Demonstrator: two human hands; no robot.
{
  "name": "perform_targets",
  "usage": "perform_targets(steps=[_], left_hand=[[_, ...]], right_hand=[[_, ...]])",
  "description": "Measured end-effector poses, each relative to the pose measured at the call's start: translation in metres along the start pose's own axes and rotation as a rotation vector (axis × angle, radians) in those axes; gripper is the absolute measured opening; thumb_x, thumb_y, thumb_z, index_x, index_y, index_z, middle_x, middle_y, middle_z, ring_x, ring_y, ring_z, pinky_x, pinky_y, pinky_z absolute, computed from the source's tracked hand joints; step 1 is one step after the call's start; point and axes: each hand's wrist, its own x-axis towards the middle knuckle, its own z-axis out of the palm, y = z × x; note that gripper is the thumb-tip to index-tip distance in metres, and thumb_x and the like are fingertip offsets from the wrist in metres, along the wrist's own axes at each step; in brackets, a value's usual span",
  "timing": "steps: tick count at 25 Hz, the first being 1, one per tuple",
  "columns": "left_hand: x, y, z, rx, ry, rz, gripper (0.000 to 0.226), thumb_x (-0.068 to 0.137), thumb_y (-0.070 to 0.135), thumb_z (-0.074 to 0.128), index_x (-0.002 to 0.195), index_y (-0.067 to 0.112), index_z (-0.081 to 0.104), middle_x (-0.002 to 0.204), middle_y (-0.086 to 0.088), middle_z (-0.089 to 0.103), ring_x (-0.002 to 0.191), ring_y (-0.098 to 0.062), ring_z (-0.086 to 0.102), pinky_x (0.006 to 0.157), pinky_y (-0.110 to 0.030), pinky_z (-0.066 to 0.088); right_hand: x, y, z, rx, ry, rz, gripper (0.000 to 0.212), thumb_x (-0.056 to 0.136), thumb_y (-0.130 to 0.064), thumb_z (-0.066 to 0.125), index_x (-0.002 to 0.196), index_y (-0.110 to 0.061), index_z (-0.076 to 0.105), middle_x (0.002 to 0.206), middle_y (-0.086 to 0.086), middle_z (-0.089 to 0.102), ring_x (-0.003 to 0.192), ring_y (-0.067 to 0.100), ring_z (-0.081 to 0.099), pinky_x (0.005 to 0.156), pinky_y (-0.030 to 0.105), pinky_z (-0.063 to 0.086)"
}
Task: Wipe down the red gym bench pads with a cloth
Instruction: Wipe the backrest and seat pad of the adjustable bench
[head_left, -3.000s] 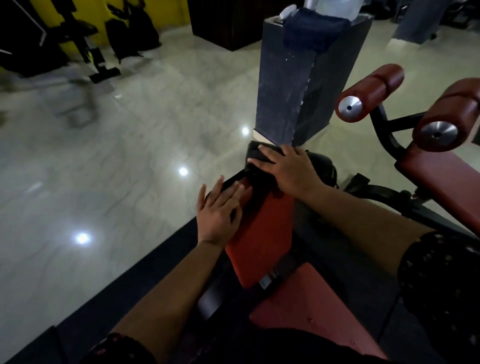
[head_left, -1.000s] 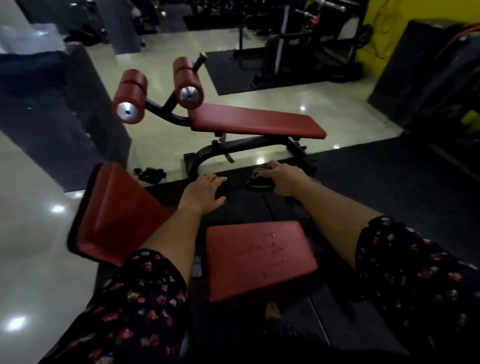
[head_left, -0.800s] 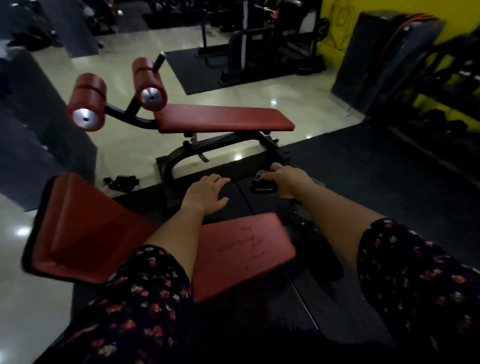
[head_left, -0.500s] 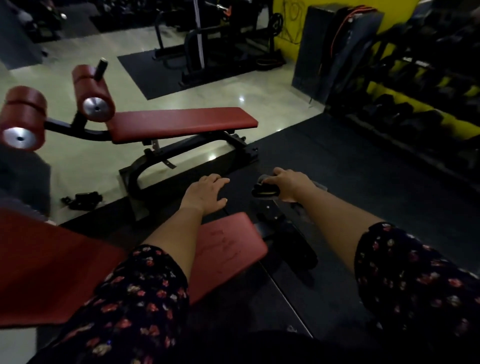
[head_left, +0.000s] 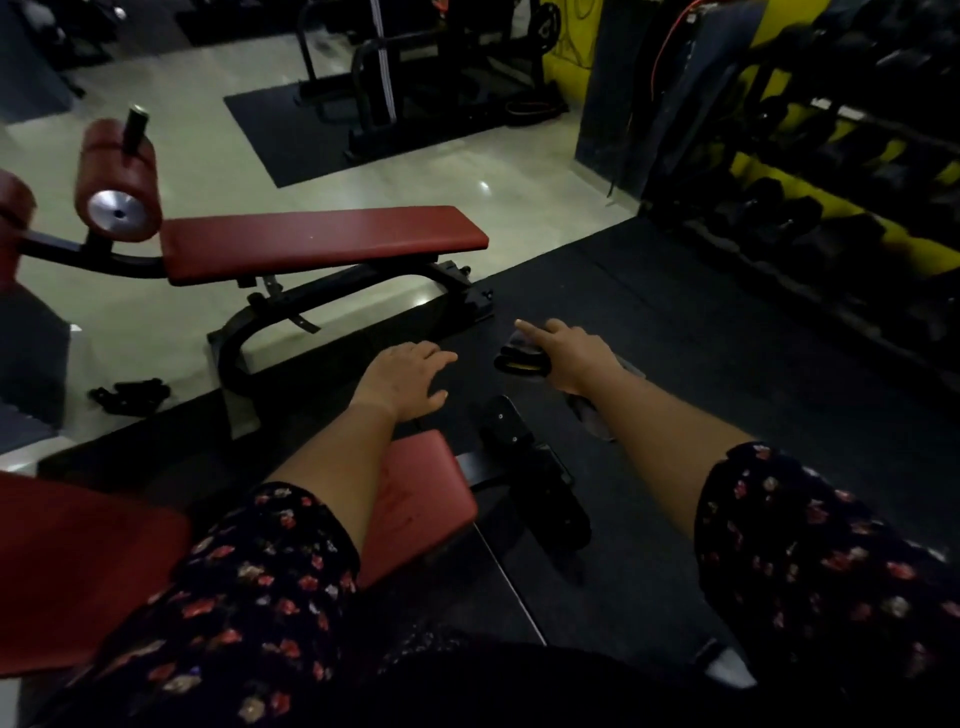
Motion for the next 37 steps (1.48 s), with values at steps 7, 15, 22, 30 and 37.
perform_targets(steps=[7,15,22,30,37], left_hand=[[0.038,-0.016,0.014,-0.004,-0.07,-0.108,0.064,0.094,0.049,0.05,0.151,0.031,0.028,0.149,-0.001,0.038,0.131,-0.022,0.042,0.104,-0.037,0.038],[0.104,-0.061,0.021,-0.121,-0.105,-0.232,0.065,0.094,0.048,0.051,0.152,0.031,0.027,0.149,-0.001,0.036,0.13,-0.023,0.041,0.101,-0.039,0.041],[0.093,-0.087,0.025,-0.166,-0.07,-0.461,0.06,0.094,0.048,0.054,0.148,0.03,0.034,0.146,0.001,0.038,0.129,-0.022,0.041,0.097,-0.04,0.046],[-0.027,-0.071,0.022,-0.239,-0.069,-0.869,0.06,0.095,0.047,0.052,0.148,0.03,0.032,0.149,0.002,0.034,0.134,-0.023,0.037,0.102,-0.043,0.043],[-0.136,0.009,0.032,-0.31,-0.014,-1.244,0.057,0.092,0.045,0.056,0.144,0.029,0.038,0.14,-0.001,0.041,0.126,-0.027,0.042,0.097,-0.045,0.044]], right_hand=[[0.061,0.004,-0.001,-0.026,0.043,-0.074,0.033,0.09,-0.008,0.057,0.121,-0.008,0.046,0.121,0.011,0.042,0.107,0.034,0.051,0.077,0.04,0.038],[0.167,0.018,-0.017,-0.07,-0.026,-0.167,0.038,0.087,-0.015,0.064,0.121,-0.012,0.047,0.121,0.007,0.043,0.108,0.03,0.051,0.084,0.042,0.044],[0.221,-0.015,-0.021,-0.04,-0.026,-0.362,0.039,0.088,-0.017,0.062,0.124,-0.011,0.05,0.123,0.009,0.043,0.108,0.033,0.05,0.083,0.044,0.046],[0.222,-0.117,-0.022,-0.204,-0.049,-0.822,0.053,0.087,-0.018,0.062,0.138,-0.021,0.048,0.131,0.008,0.04,0.113,0.033,0.049,0.093,0.046,0.047],[0.155,-0.158,0.009,-0.196,-0.006,-1.108,0.047,0.087,-0.016,0.062,0.133,-0.02,0.052,0.124,0.008,0.042,0.108,0.032,0.049,0.082,0.043,0.047]])
